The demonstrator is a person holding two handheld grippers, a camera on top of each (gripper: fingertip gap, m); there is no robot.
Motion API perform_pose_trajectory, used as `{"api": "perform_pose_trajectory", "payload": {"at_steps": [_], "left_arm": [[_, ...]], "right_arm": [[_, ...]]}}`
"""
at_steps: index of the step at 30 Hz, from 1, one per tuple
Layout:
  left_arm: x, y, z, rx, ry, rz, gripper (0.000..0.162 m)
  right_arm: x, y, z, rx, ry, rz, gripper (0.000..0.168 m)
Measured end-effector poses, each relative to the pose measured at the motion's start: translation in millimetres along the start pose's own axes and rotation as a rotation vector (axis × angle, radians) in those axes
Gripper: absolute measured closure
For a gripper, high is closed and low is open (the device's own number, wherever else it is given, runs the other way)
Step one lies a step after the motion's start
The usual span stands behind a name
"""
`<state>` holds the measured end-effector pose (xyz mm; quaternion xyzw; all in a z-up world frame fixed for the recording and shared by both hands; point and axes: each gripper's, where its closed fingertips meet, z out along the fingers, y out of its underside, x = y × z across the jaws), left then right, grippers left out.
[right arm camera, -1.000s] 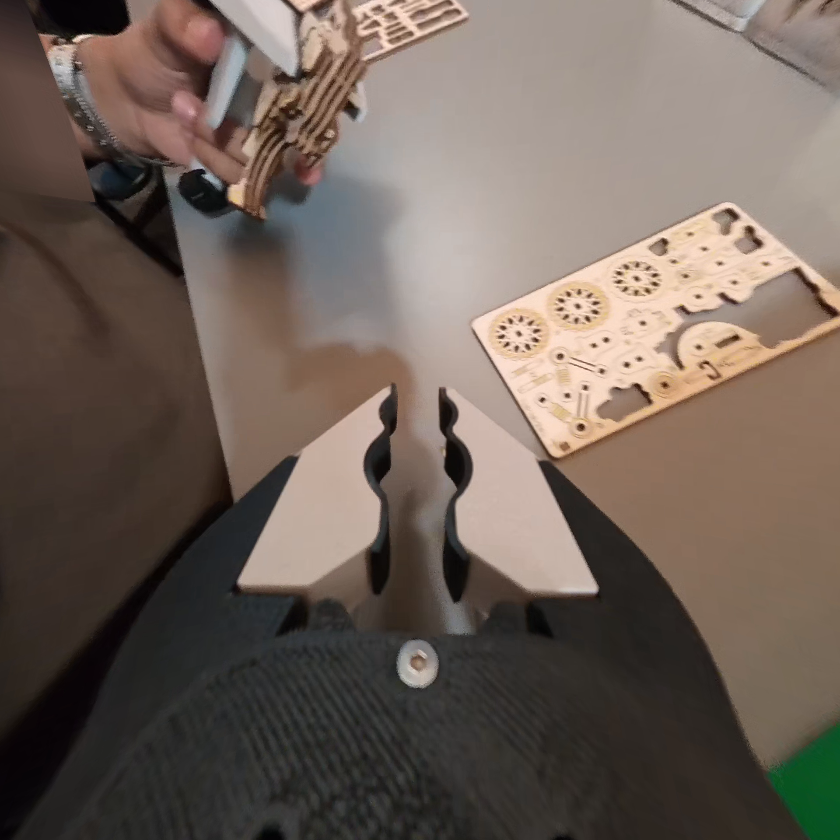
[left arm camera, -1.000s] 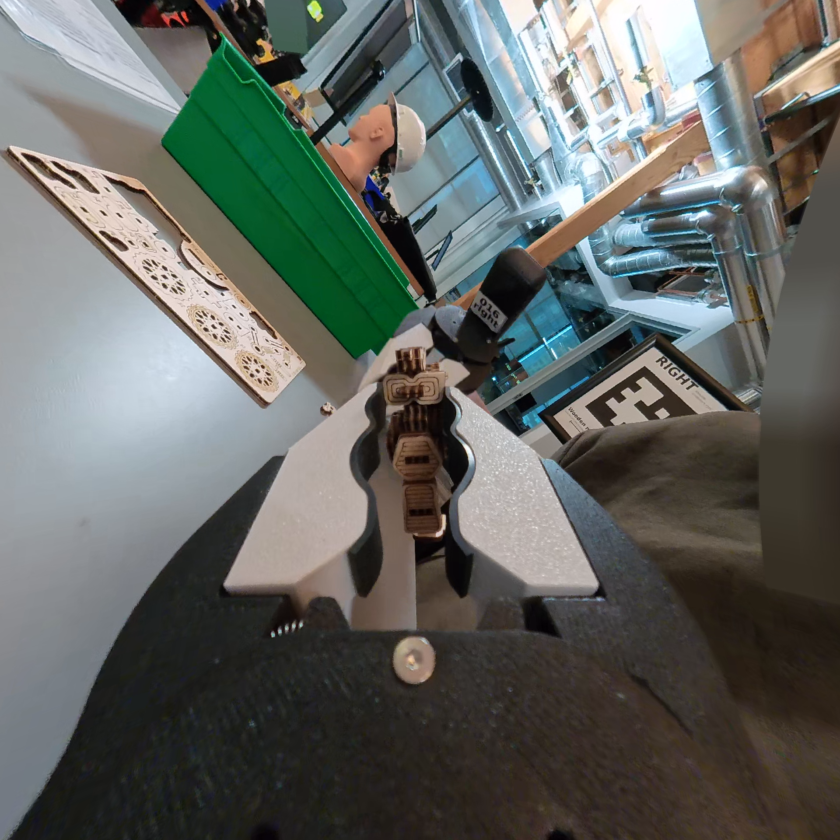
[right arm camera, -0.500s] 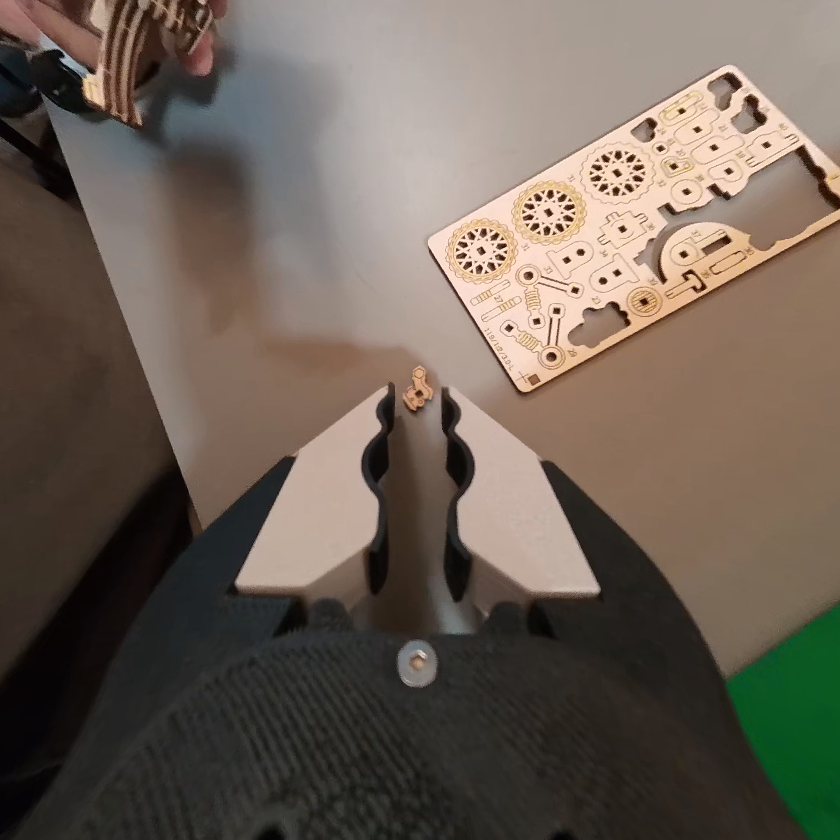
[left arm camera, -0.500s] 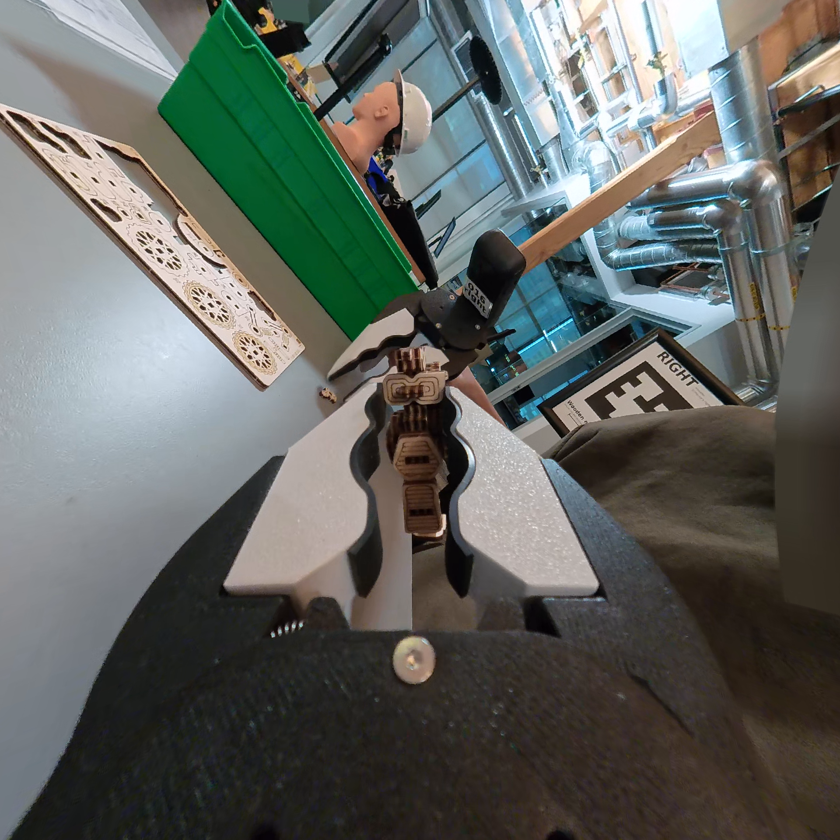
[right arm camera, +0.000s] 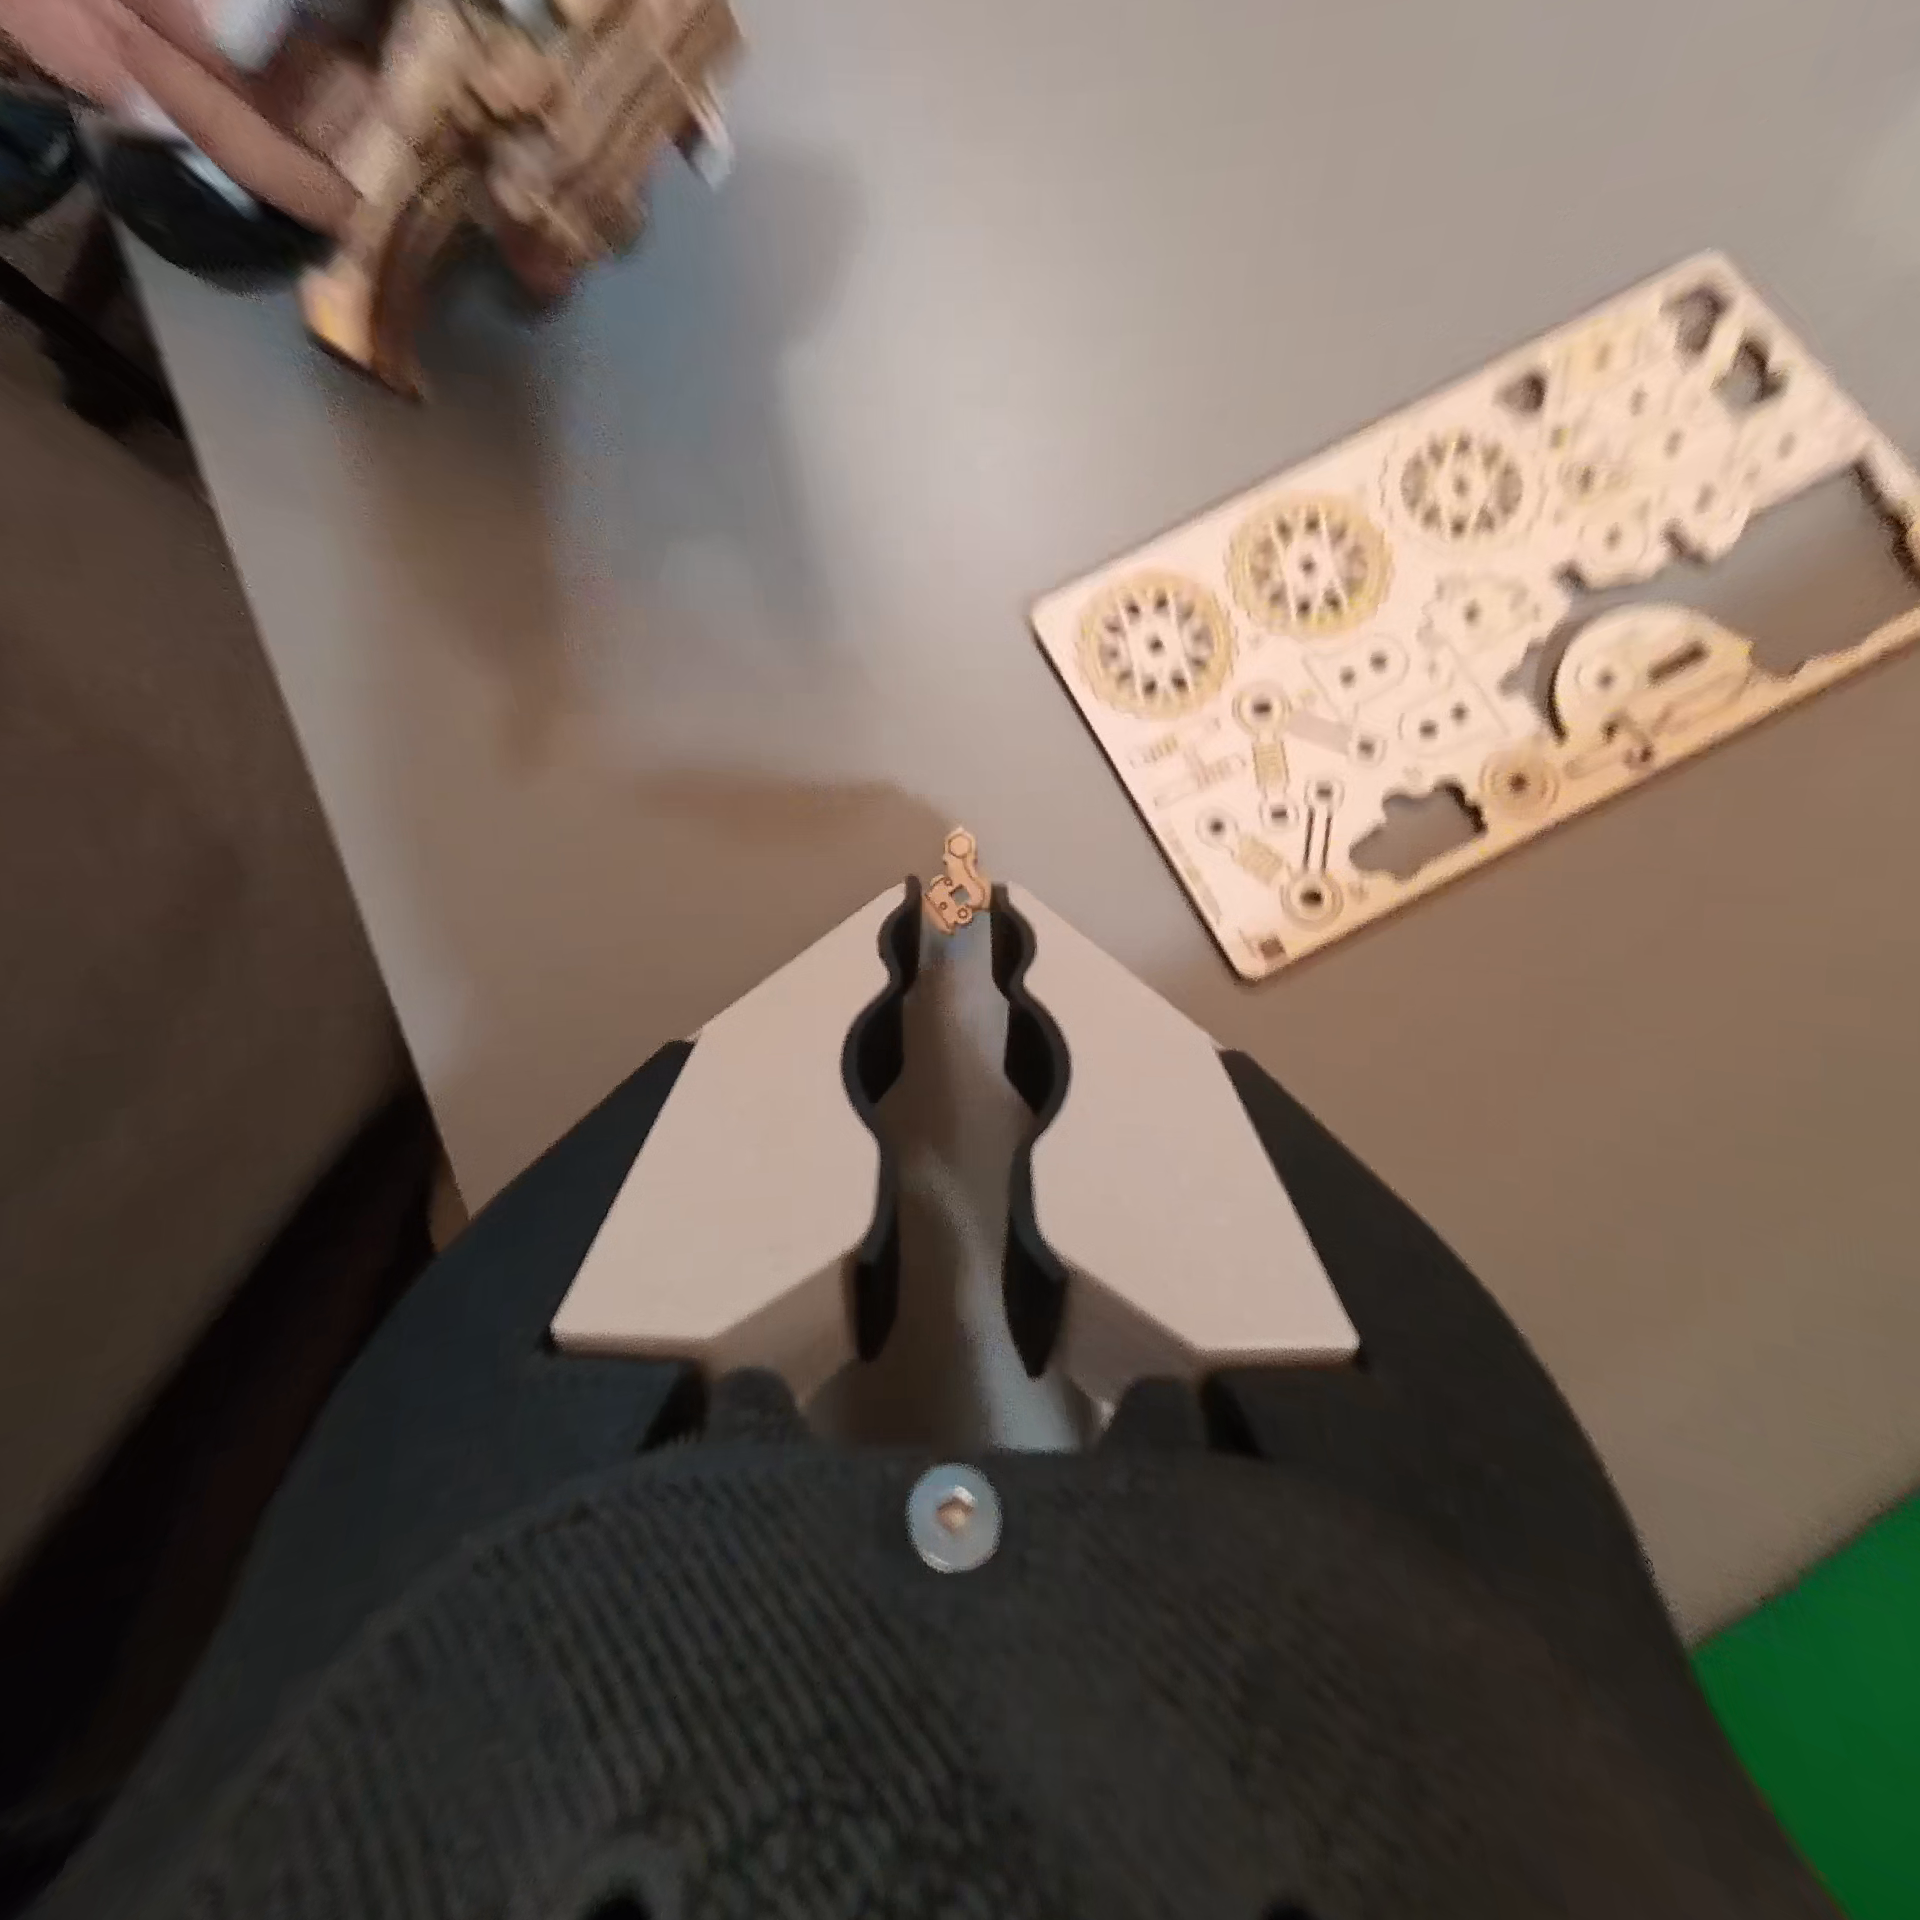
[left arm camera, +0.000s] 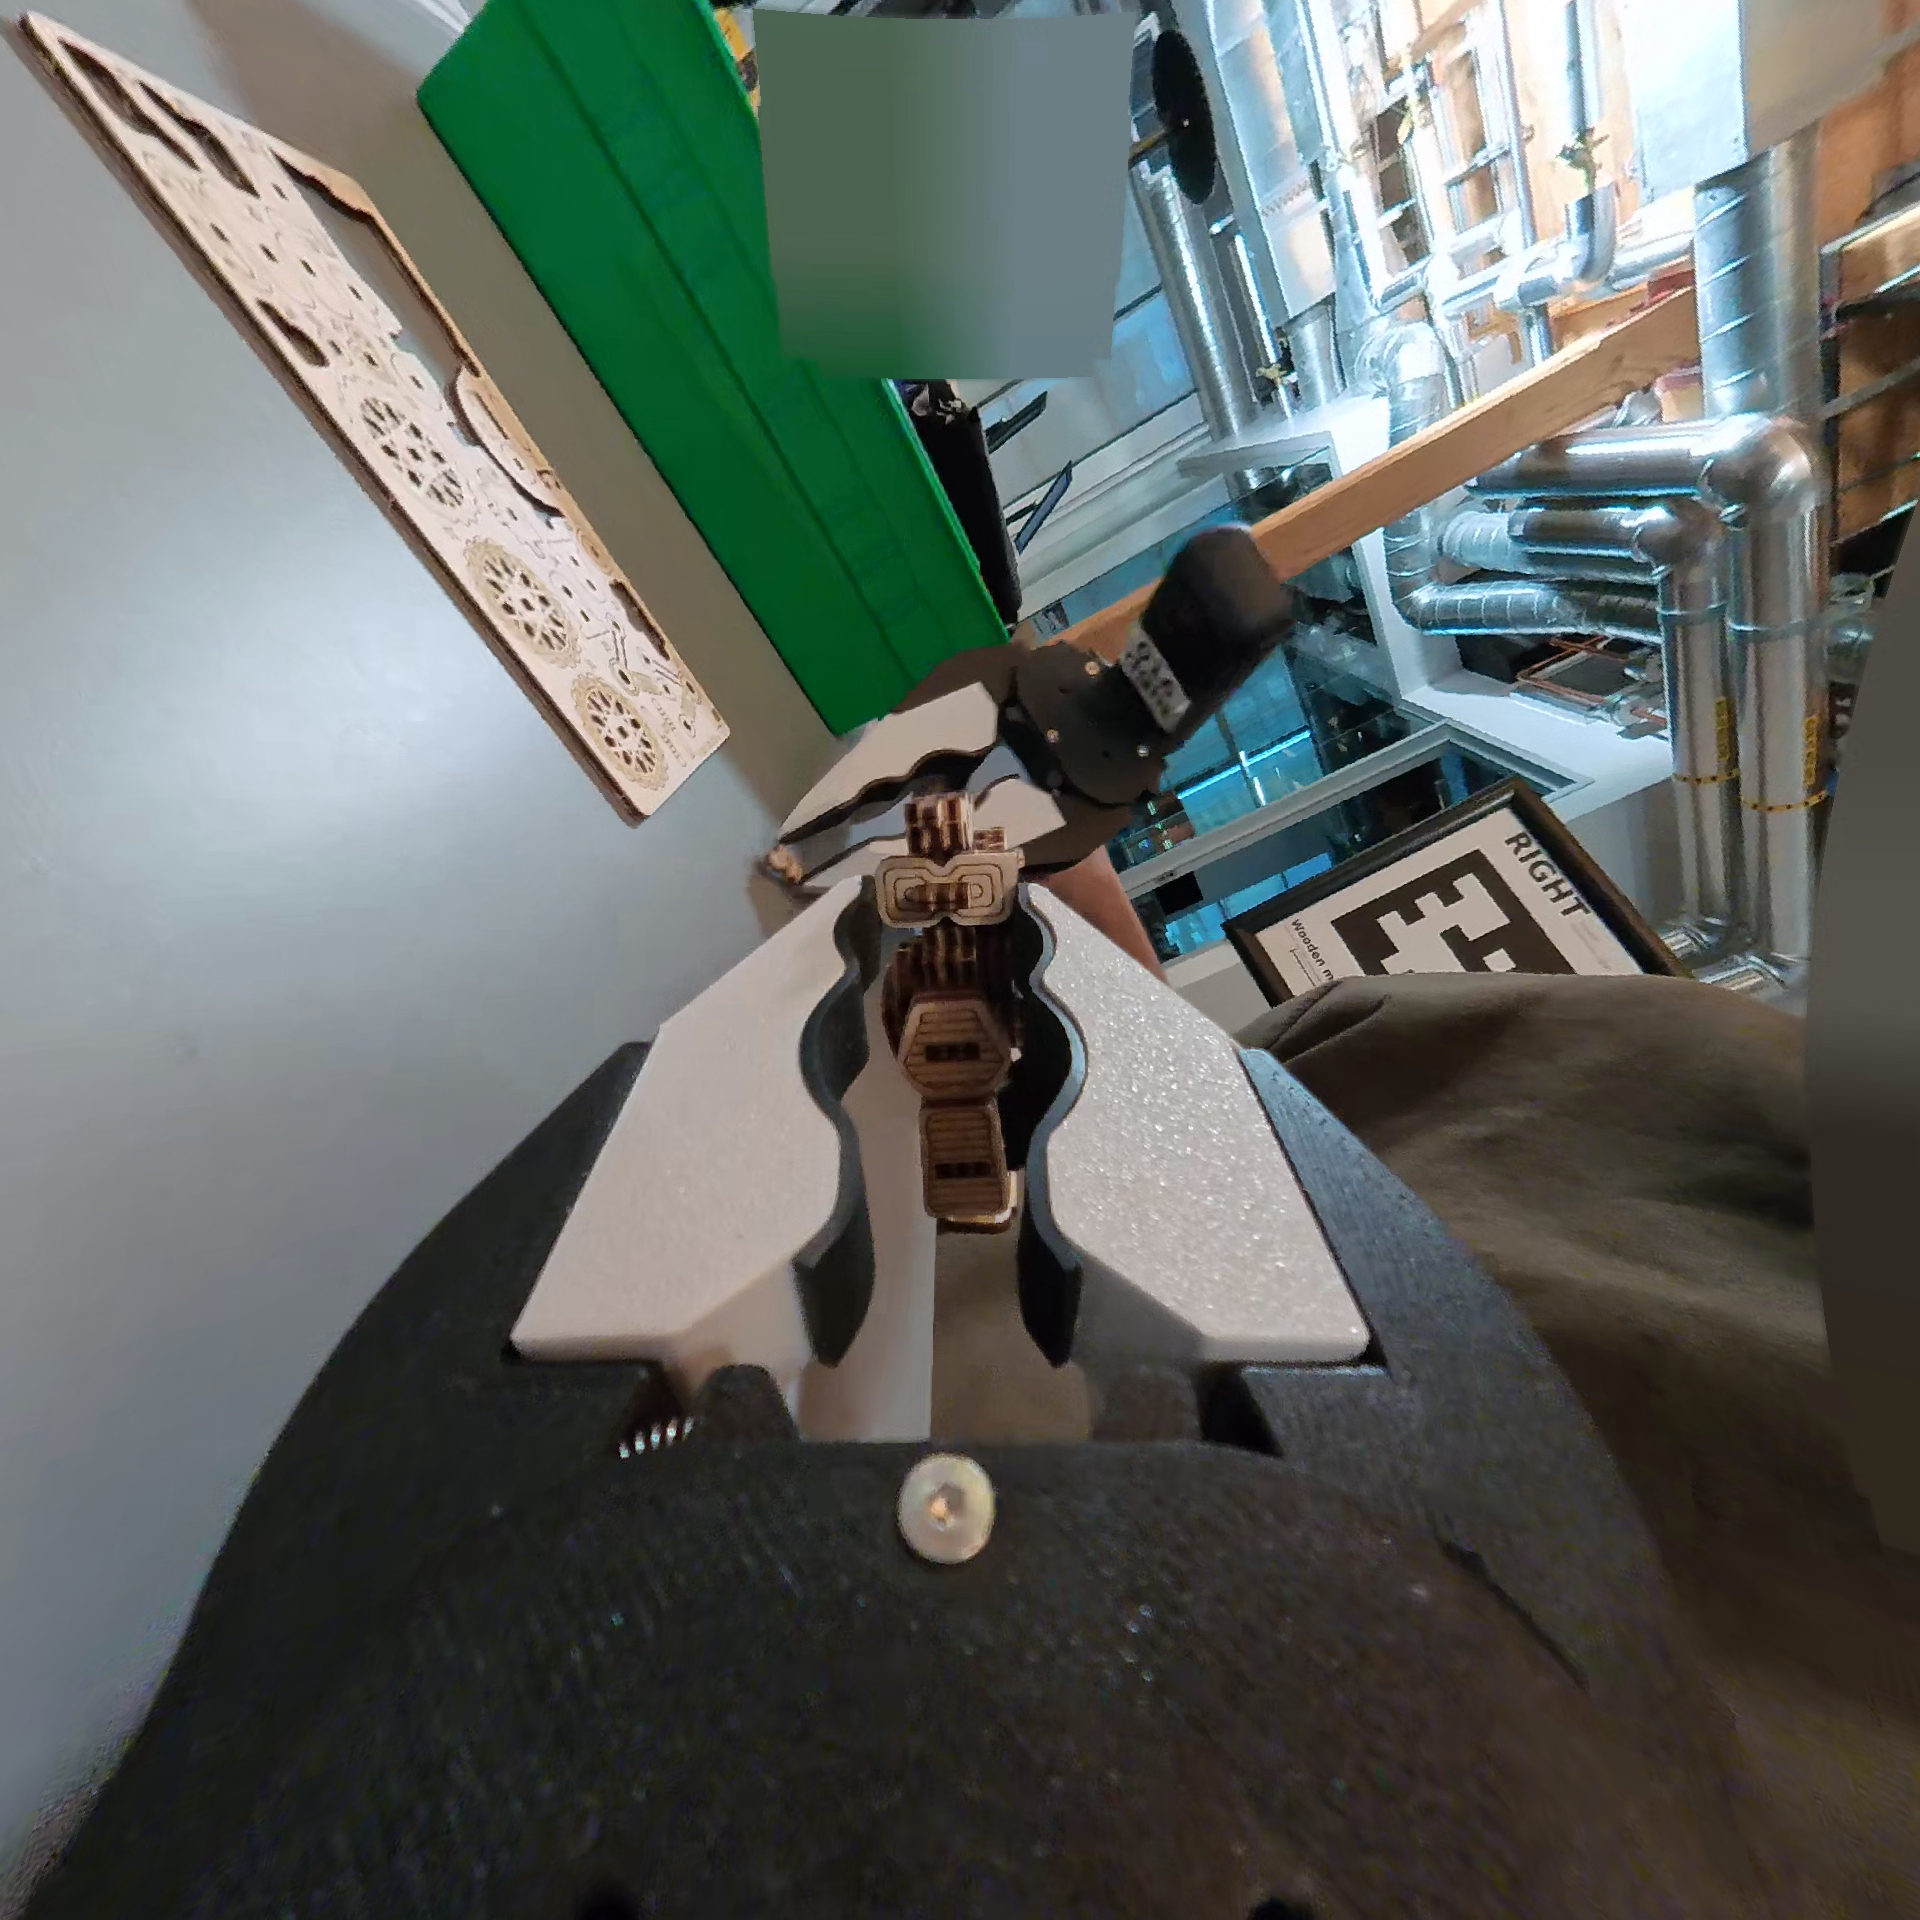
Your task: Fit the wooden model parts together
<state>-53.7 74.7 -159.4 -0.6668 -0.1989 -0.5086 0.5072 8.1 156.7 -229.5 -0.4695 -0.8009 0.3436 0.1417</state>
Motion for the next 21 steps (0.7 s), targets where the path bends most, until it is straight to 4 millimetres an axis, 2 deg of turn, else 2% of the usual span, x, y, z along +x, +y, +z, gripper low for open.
{"api": "perform_pose_trajectory", "payload": {"at_steps": [1, 4, 7, 10, 14, 21], "left_arm": [[-2, 2, 1, -0.01, -0.008, -0.003, 0.14], [-6, 9, 3, -0.061, -0.051, 0.036, 0.14], [-11, 20, 6, -0.135, -0.119, 0.131, 0.14], [-19, 32, 9, -0.212, -0.196, 0.217, 0.14], [-25, 41, 11, -0.267, -0.24, 0.24, 0.14], [-31, 43, 9, -0.284, -0.262, 0.224, 0.137]], "right_arm": [[-5, -10, -2, 0.044, -0.001, -0.028, 0.156], [-31, -51, -13, 0.219, -0.013, -0.158, 0.157], [-58, -71, -16, 0.291, 0.02, -0.354, 0.157], [-68, -71, -8, 0.249, 0.121, -0.602, 0.157], [-64, -61, 8, 0.165, 0.227, -0.896, 0.157], [-62, -63, 13, 0.205, 0.21, -0.899, 0.157]]}}
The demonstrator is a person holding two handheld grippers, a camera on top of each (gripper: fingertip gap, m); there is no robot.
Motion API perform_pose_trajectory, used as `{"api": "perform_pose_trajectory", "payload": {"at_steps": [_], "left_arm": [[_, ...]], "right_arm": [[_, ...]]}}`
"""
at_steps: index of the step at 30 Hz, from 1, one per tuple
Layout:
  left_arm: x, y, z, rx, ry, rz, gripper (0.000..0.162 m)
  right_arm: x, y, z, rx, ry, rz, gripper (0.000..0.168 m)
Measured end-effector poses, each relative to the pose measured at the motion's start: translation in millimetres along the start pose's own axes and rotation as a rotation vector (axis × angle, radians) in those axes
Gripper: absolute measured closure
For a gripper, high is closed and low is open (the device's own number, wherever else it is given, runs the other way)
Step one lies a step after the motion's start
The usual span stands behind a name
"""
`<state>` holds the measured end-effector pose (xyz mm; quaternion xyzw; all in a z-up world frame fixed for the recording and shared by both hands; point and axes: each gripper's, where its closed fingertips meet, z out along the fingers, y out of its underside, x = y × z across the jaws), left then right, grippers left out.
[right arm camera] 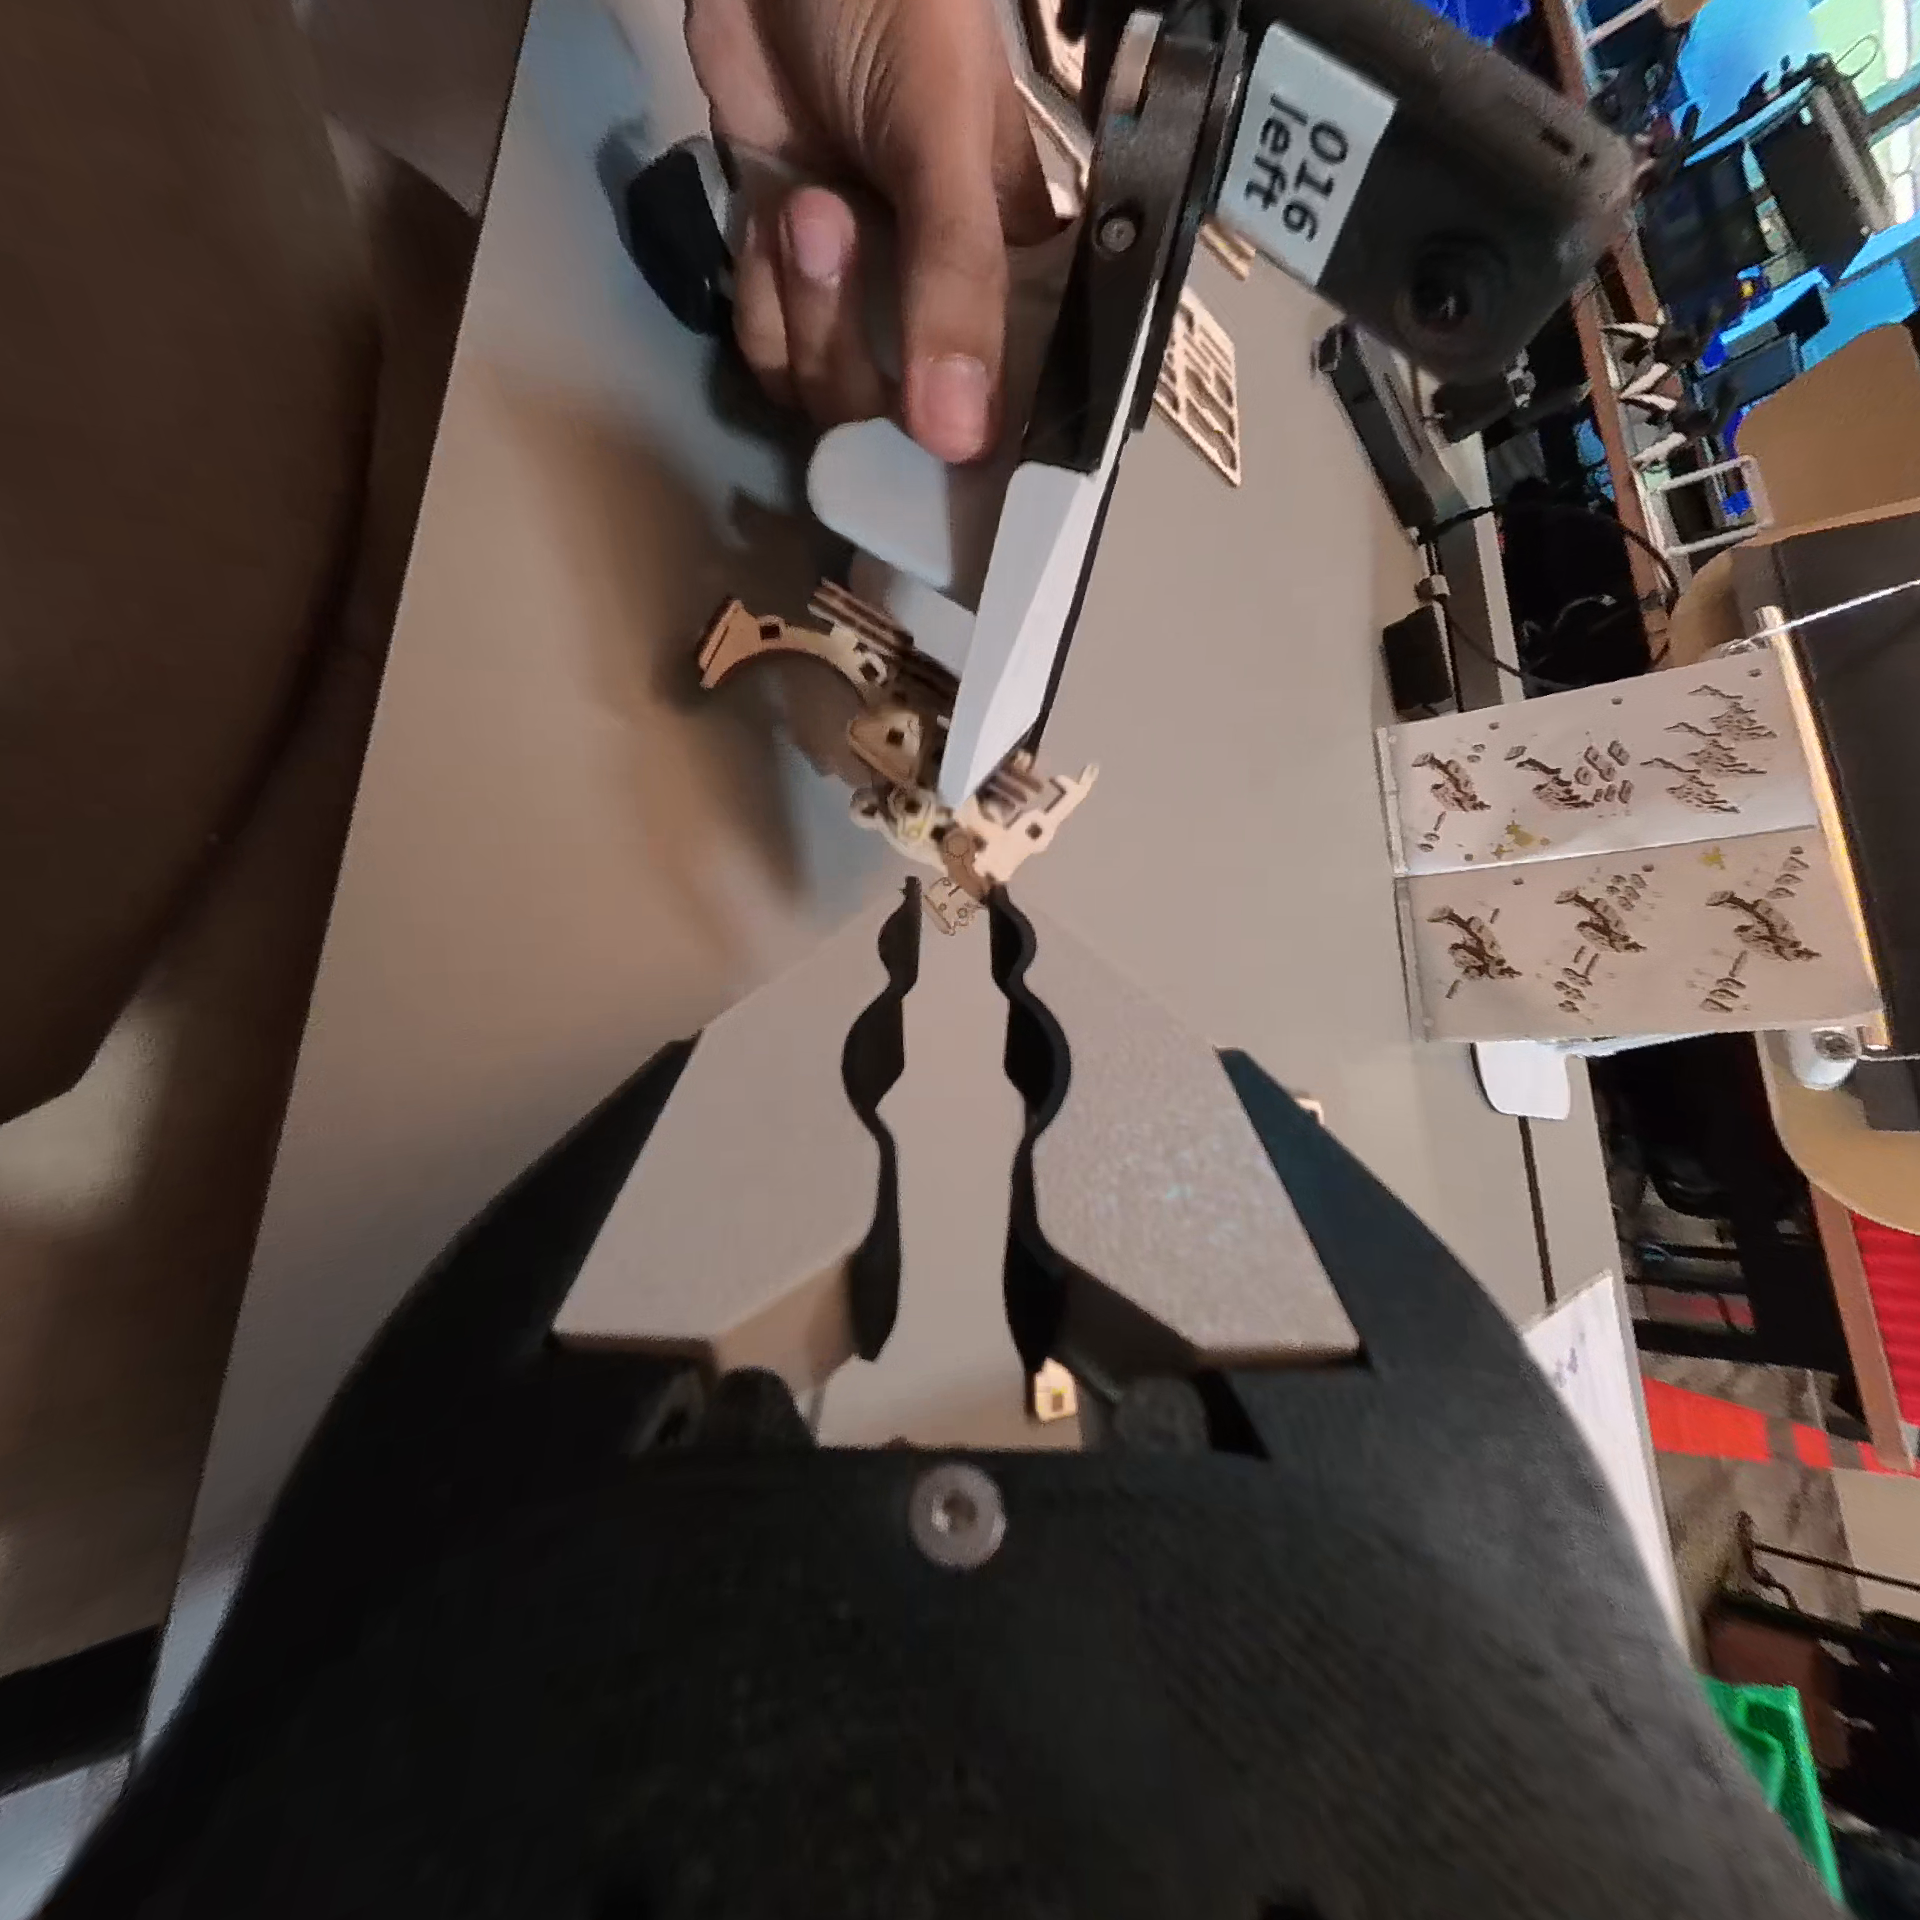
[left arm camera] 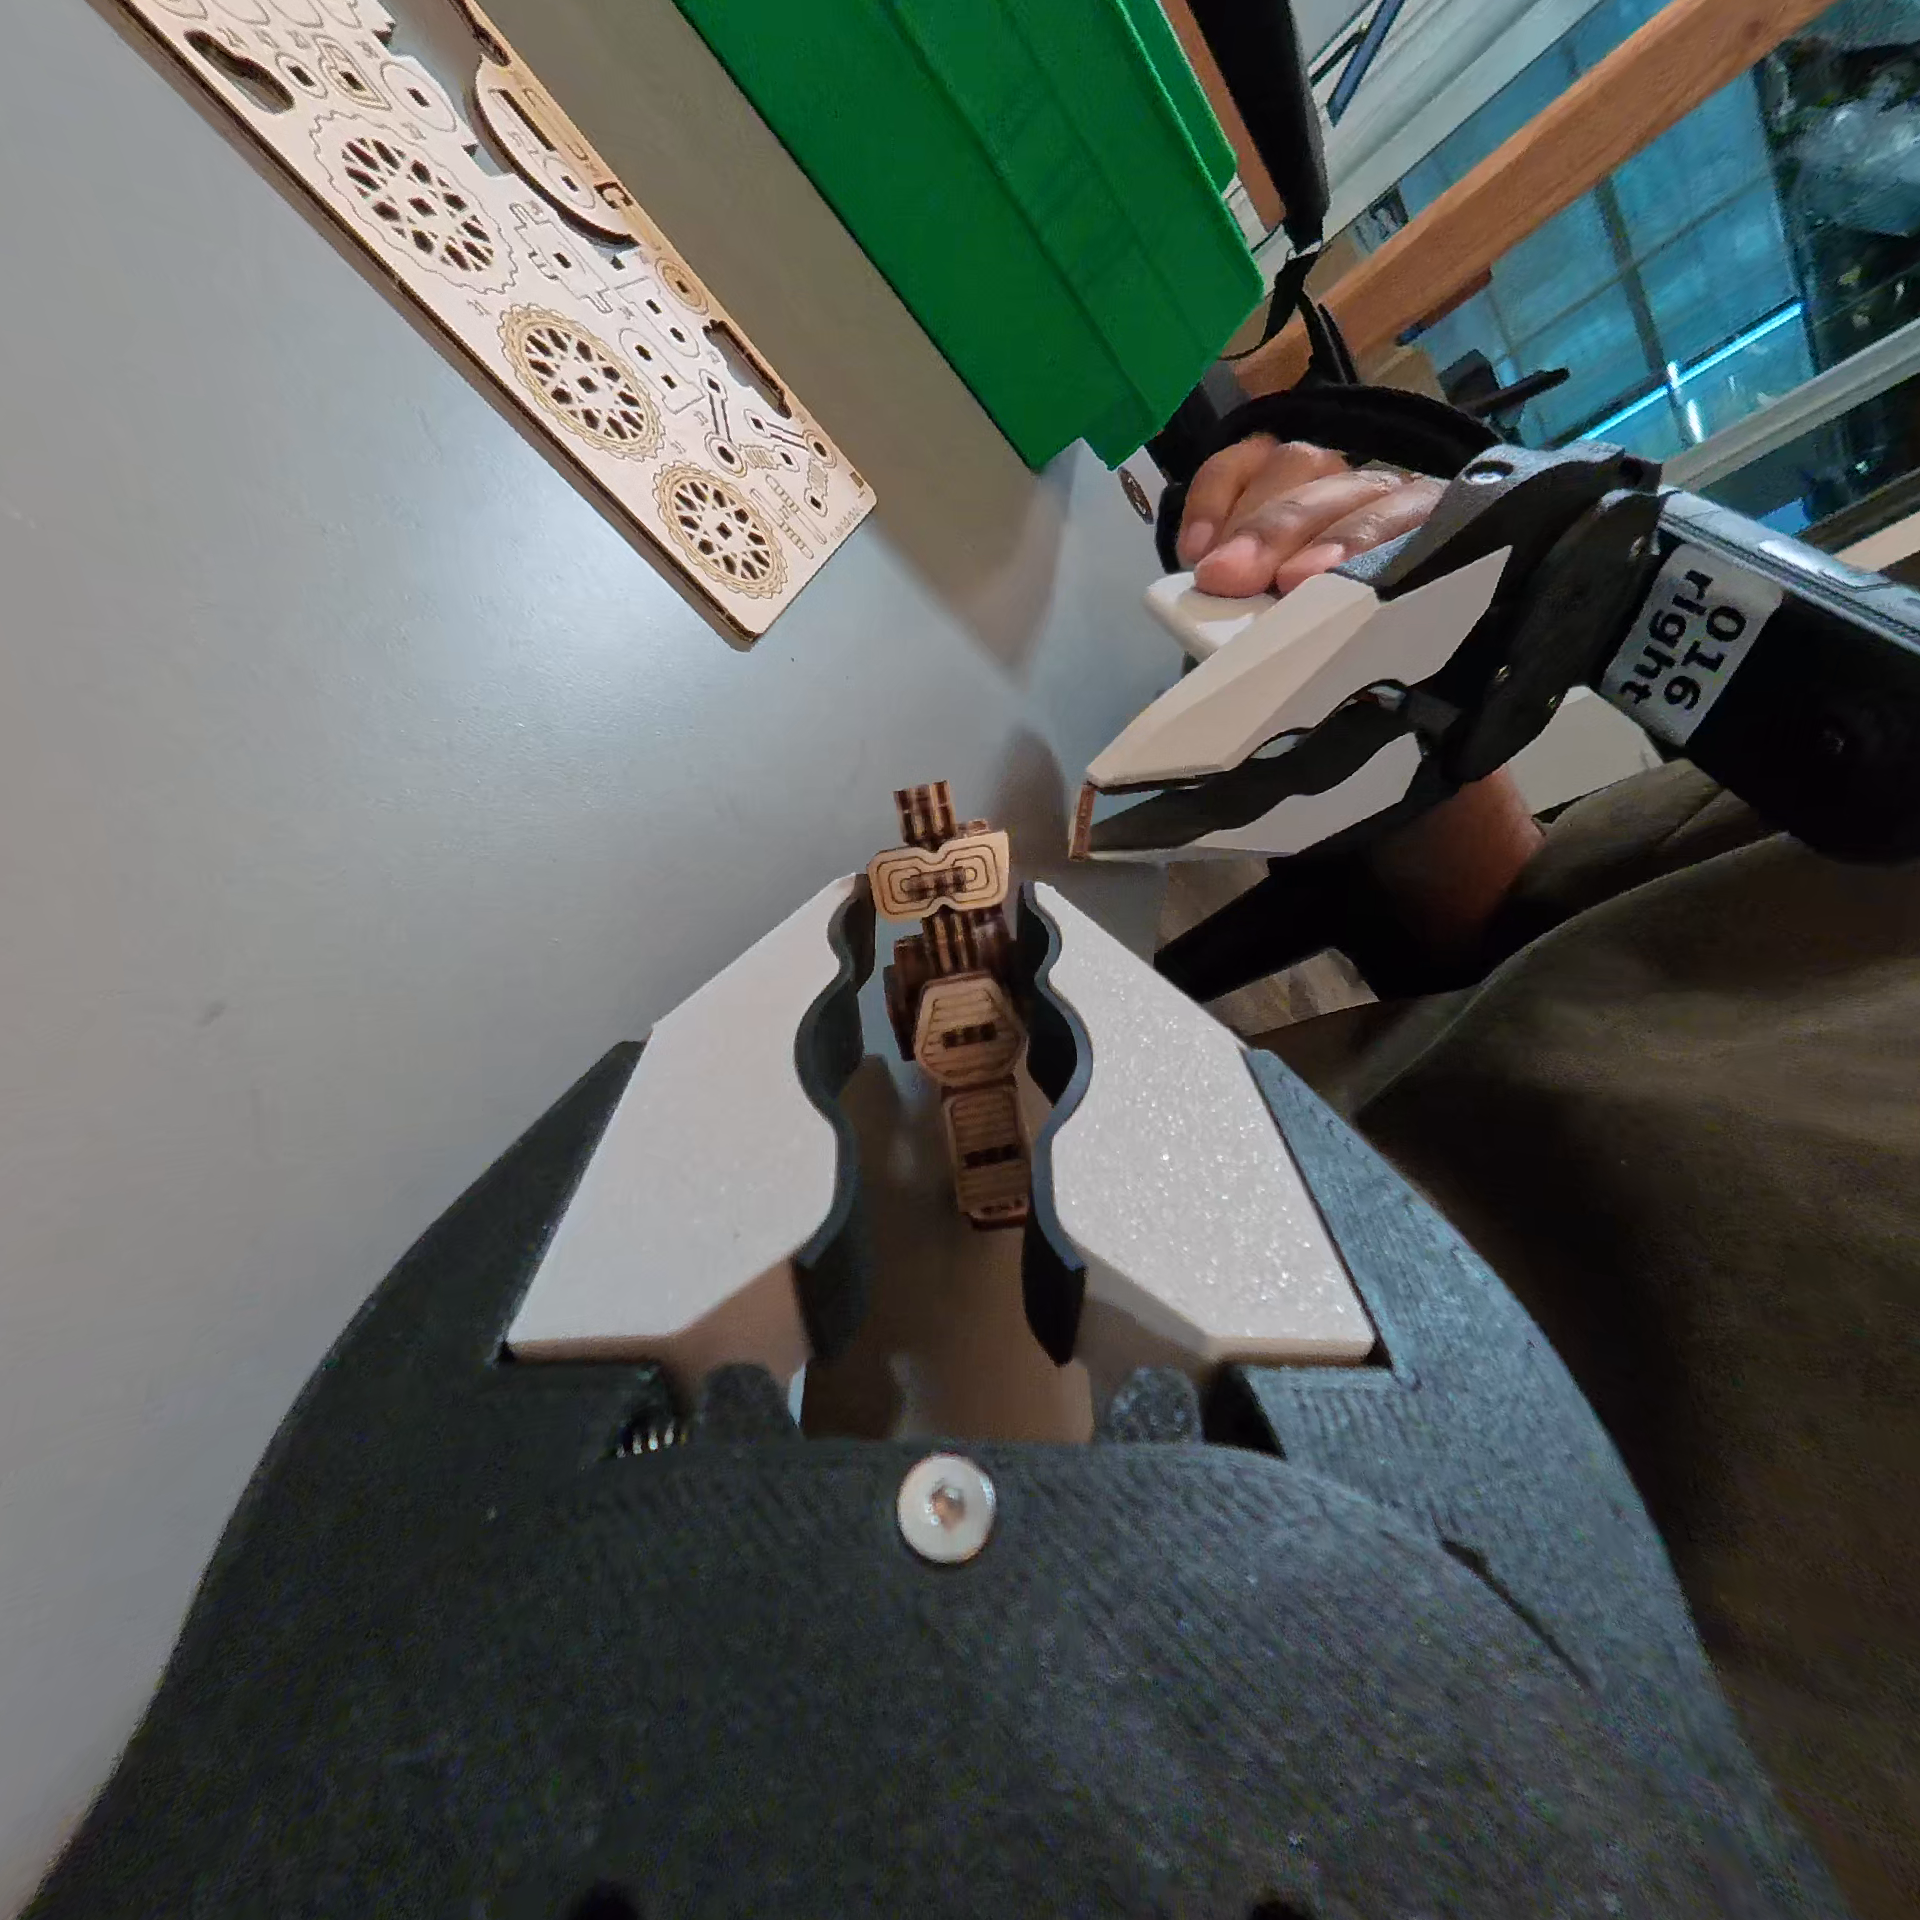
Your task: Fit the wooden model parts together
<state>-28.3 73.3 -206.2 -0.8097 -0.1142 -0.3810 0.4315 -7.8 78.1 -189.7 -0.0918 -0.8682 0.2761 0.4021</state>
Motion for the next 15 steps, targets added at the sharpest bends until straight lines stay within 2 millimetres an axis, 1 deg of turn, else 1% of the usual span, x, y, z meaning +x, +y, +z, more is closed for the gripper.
{"api": "perform_pose_trajectory", "payload": {"at_steps": [2, 5, 8, 12, 15], "left_arm": [[1, 0, 0, 0.0, 0.018, -0.014, 0.135], [2, 0, 0, -0.003, 0.042, -0.036, 0.134], [3, 1, 0, -0.005, 0.05, -0.046, 0.136], [3, 0, 1, 0.002, 0.045, -0.051, 0.136], [2, 0, 1, 0.004, 0.045, -0.054, 0.136]], "right_arm": [[-1, -3, 1, 0.018, -0.003, -0.016, 0.157], [-3, -5, 5, 0.03, -0.005, -0.094, 0.157], [-5, 1, 10, 0.006, -0.017, -0.114, 0.157], [-2, 8, 6, 0.014, -0.015, -0.059, 0.157], [-4, 11, 6, 0.01, -0.028, -0.03, 0.157]]}}
